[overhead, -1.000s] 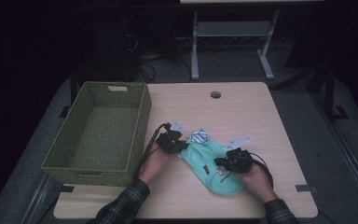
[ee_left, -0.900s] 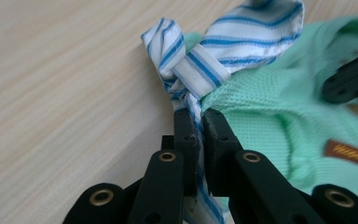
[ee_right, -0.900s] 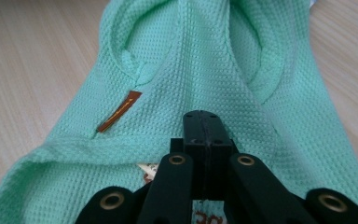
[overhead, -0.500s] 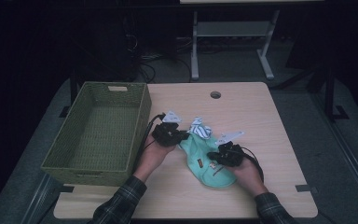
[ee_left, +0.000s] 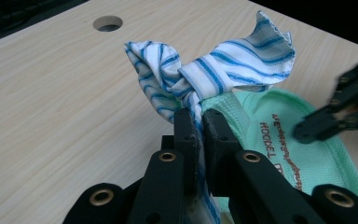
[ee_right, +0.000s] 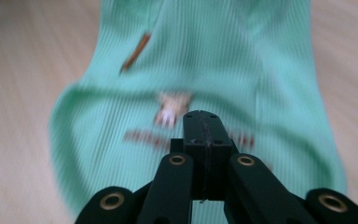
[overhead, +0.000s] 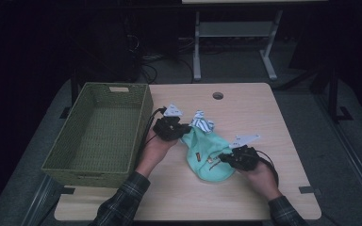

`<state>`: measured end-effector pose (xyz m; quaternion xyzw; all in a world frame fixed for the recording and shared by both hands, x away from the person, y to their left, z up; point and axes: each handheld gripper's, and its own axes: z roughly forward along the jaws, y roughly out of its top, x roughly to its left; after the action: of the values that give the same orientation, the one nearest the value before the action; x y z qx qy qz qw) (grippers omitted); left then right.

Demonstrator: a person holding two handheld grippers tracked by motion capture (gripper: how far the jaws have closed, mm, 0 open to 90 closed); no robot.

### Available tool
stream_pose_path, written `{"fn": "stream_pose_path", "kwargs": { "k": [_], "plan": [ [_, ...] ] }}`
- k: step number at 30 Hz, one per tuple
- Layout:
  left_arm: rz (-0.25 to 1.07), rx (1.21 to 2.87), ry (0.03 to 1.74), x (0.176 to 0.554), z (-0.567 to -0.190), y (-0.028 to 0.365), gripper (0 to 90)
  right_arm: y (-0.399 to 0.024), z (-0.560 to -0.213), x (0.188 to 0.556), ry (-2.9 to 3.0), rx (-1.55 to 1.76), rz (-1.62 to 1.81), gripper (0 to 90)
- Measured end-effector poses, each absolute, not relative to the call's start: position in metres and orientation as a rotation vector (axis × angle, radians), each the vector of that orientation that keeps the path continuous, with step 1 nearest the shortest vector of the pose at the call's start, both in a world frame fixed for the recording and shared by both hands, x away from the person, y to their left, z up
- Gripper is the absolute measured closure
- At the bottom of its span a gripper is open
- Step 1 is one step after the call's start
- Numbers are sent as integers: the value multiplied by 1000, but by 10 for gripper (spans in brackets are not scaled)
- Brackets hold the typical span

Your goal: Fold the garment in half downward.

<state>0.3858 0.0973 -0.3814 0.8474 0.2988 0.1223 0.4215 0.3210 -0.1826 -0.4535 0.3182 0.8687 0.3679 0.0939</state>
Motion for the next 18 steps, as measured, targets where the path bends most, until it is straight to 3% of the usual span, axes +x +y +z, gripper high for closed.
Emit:
{"fn": "stream_pose_path", "kwargs": {
  "k": [18],
  "plan": [
    [348,2146,719,381,-379,97,846,-184,-466,311,2629,965,1029,898]
  ]
}}
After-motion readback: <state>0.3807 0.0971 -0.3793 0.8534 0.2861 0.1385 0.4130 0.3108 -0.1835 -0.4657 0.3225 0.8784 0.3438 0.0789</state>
